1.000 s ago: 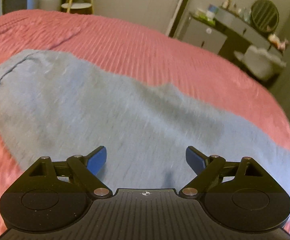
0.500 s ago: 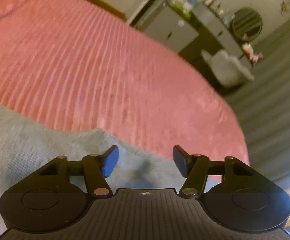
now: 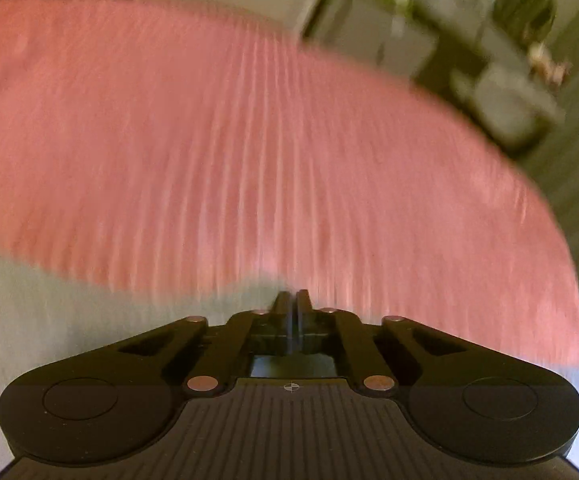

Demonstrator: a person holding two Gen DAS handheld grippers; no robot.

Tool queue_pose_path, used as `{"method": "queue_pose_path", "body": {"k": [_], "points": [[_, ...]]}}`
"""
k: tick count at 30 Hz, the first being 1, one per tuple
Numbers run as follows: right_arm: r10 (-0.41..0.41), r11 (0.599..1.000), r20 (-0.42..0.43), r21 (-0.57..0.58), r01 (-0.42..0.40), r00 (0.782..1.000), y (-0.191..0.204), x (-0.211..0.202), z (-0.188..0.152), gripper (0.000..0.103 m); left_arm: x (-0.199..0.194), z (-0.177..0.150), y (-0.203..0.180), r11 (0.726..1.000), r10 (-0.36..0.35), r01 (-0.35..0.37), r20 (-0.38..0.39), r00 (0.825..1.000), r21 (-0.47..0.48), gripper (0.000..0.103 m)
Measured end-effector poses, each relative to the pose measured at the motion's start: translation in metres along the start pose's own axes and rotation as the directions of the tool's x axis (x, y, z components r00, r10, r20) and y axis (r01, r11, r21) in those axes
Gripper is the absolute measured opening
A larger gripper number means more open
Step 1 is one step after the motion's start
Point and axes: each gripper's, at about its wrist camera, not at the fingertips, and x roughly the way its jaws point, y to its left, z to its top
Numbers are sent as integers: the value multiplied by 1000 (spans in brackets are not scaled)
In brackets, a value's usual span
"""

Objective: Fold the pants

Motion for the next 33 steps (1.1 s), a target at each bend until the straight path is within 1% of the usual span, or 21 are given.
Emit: {"method": "queue_pose_path", "body": {"k": [2,3,6,8,10,12,13,14,15,16,18,20,23,26,27,28,29,30,31,32,33], "points": [[-1,1000,1,-3,1,1000,0,0,0,101,-12,5,-1,986,162,-166,114,980,27,4],[-1,1000,2,-5,1,1000,0,0,0,101,-16,7,1,985,168,-172,109,980,27,5],[1,1000,2,-2,-1,1000,0,0,0,101,-37,-5,6,1000,-15,14,55,998,24,26],[0,1000,1,-2,0,1000,0,0,-1,101,-45,-23,-6,992,-47,44,28,998,114,45],[-5,1000,0,-6,5,1000,1,0,0,101,-41,-42,-14,977,-49,55,-34,998,206,54],[-3,1000,0,-5,3,1000,1,-2,0,101,-28,-52,-12,967,54,-51,-3,999,249,51],[-1,1000,0,-4,1,1000,1,-2,0,101,-20,-53,-7,949,186,-196,62,981,249,42],[2,1000,0,-6,-2,1000,1,-3,-1,101,-16,-54,-2,912,314,-335,121,942,238,39],[4,1000,-1,-10,-4,1000,1,-4,-1,101,-17,-53,7,888,386,-411,150,910,209,39],[6,1000,-2,-14,-6,1000,0,-4,-1,101,-26,-50,18,899,387,-408,145,910,160,36],[8,1000,-3,-13,-8,1000,0,-5,-2,101,-59,-52,38,951,281,-296,144,949,93,39],[4,1000,-4,-12,-4,1000,0,-4,-1,101,-88,-59,50,958,250,-270,184,951,92,63],[-2,1000,1,-19,2,1000,2,-3,-1,101,-111,-79,77,932,303,-341,251,919,122,92],[5,1000,11,-18,-5,1000,2,-3,-2,101,-98,-90,130,880,464,-472,117,878,52,83],[7,1000,7,-17,-7,1000,2,-3,-2,101,-103,-92,150,917,397,-400,124,909,-3,81],[7,1000,4,-19,-7,1000,2,-3,-2,101,-110,-93,157,927,375,-370,146,916,-56,60],[5,1000,0,-26,-5,1000,3,-3,-2,101,-119,-90,162,908,419,-408,148,896,-98,38],[3,999,-4,-35,-3,1000,4,-3,-1,101,-123,-83,164,893,449,-437,139,883,-113,36],[-1,999,-7,-41,1,1000,5,-3,-1,101,-130,-78,166,892,448,-431,146,882,-136,41],[-5,999,-11,-43,4,1000,5,-3,-1,101,-134,-74,167,901,428,-405,160,890,-156,59],[-8,999,-15,-44,7,1000,6,-3,-1,101,-143,-73,169,914,397,-369,178,901,-169,69]]}}
